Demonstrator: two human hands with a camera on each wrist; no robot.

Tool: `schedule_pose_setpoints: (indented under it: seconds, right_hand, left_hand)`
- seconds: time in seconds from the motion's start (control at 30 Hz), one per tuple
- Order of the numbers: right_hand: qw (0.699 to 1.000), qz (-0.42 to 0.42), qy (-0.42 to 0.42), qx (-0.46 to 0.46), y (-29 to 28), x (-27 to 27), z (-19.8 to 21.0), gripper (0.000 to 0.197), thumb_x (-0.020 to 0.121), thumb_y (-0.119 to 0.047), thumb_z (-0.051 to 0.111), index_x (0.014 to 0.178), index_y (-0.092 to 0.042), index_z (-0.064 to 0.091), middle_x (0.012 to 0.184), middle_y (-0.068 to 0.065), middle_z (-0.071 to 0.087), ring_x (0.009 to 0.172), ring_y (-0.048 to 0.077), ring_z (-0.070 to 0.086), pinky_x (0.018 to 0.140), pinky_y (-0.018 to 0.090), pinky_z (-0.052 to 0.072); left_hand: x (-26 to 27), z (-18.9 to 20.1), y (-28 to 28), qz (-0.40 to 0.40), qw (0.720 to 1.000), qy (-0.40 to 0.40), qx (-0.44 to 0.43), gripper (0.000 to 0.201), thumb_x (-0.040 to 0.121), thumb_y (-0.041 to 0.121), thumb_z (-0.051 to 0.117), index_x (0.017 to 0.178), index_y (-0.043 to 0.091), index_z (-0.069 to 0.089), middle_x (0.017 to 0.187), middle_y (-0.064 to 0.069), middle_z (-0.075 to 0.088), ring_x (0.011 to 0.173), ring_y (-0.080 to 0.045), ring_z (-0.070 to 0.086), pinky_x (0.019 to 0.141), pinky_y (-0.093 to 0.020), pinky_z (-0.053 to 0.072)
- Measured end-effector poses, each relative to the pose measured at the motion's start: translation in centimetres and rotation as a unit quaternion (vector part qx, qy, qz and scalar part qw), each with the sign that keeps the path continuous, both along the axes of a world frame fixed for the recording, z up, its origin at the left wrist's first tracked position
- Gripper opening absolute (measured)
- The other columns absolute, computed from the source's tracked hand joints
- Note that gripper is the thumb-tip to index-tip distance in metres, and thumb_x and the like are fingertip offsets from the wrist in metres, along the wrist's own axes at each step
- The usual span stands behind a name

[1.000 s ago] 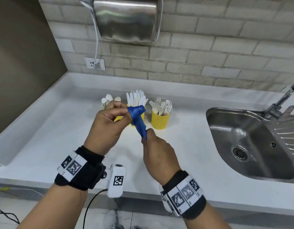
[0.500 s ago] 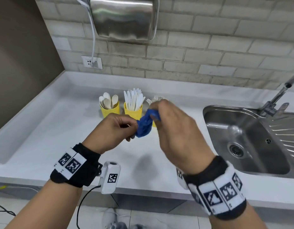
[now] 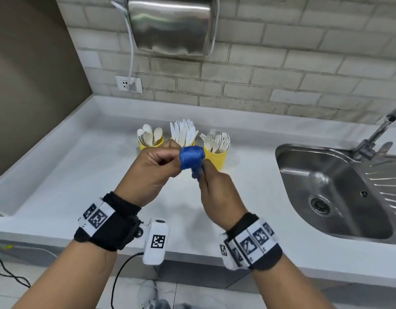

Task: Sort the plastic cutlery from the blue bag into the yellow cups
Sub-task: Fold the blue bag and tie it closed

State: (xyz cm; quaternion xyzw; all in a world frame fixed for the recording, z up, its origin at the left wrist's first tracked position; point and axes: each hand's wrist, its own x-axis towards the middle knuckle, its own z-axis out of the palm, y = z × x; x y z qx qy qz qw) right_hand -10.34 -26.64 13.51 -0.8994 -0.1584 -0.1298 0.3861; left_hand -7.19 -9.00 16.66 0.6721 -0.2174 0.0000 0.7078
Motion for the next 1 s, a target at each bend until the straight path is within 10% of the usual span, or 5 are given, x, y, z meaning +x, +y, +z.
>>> schedule_pose_setpoints:
  seconds: [0.2, 0.37, 0.57, 0.83, 1.0]
  right_hand:
    - [0.992, 0.013, -0.024, -0.124, 1.2, -3.6, -1.2, 0.006, 0.100, -0.011, 0.047, 0.106, -0.013, 0.048, 0.074, 0.010, 0.063, 0.060, 0.040, 0.053, 0.049, 0.039, 0.034]
    - [0.974, 0.014, -0.097, -0.202, 0.7, -4.9, 1.8, 0.036, 0.068, 0.003, 0.079, 0.086, -0.013, 0.053, 0.054, -0.003, 0.047, 0.045, 0.024, 0.025, 0.056, 0.027, 0.016]
    - [0.963, 0.054, -0.169, -0.201, -0.5, -3.9, 6.8, 0.021, 0.078, 0.002, 0.056, 0.091, -0.014, 0.058, 0.070, -0.005, 0.050, 0.062, 0.016, 0.026, 0.068, 0.030, 0.024]
    - [0.998, 0.046, 0.026, 0.019, -2.0, 0.9, 6.4, 0.023, 0.104, -0.010, 0.049, 0.084, -0.010, 0.061, 0.070, -0.003, 0.057, 0.061, 0.010, 0.051, 0.061, 0.024, 0.040]
    - [0.873, 0.043, 0.307, 0.376, -0.6, 0.1, 4.7, 0.026, 0.102, -0.003, 0.044, 0.083, -0.008, 0.061, 0.064, 0.016, 0.059, 0.045, 0.023, 0.050, 0.045, 0.023, 0.036]
  left_hand:
    - [0.5, -1.4, 0.0, 0.100, 0.995, 0.023, 0.011, 0.026, 0.095, -0.002, 0.065, 0.076, 0.010, 0.079, 0.090, -0.004, 0.063, 0.075, -0.013, 0.052, 0.067, -0.022, 0.042]
    - [0.9, -3.2, -0.2, 0.131, 0.990, 0.050, 0.021, 0.015, 0.096, 0.007, 0.067, 0.089, 0.007, 0.080, 0.090, -0.019, 0.065, 0.075, -0.021, 0.055, 0.072, -0.032, 0.048]
    - [-0.6, -3.2, -1.5, 0.070, 0.993, 0.038, 0.083, 0.023, 0.088, 0.005, 0.069, 0.068, 0.015, 0.076, 0.073, -0.004, 0.061, 0.067, -0.016, 0.053, 0.069, -0.030, 0.045]
    - [-2.2, -0.8, -1.4, -0.032, 0.998, 0.008, 0.053, 0.023, 0.084, 0.004, 0.067, 0.080, 0.020, 0.082, 0.087, -0.011, 0.061, 0.068, -0.021, 0.055, 0.064, -0.023, 0.047]
    - [-2.3, -0.6, -1.2, -0.003, 0.998, -0.001, 0.057, 0.015, 0.084, 0.000, 0.069, 0.083, 0.010, 0.081, 0.091, -0.010, 0.056, 0.068, -0.014, 0.056, 0.063, -0.019, 0.050]
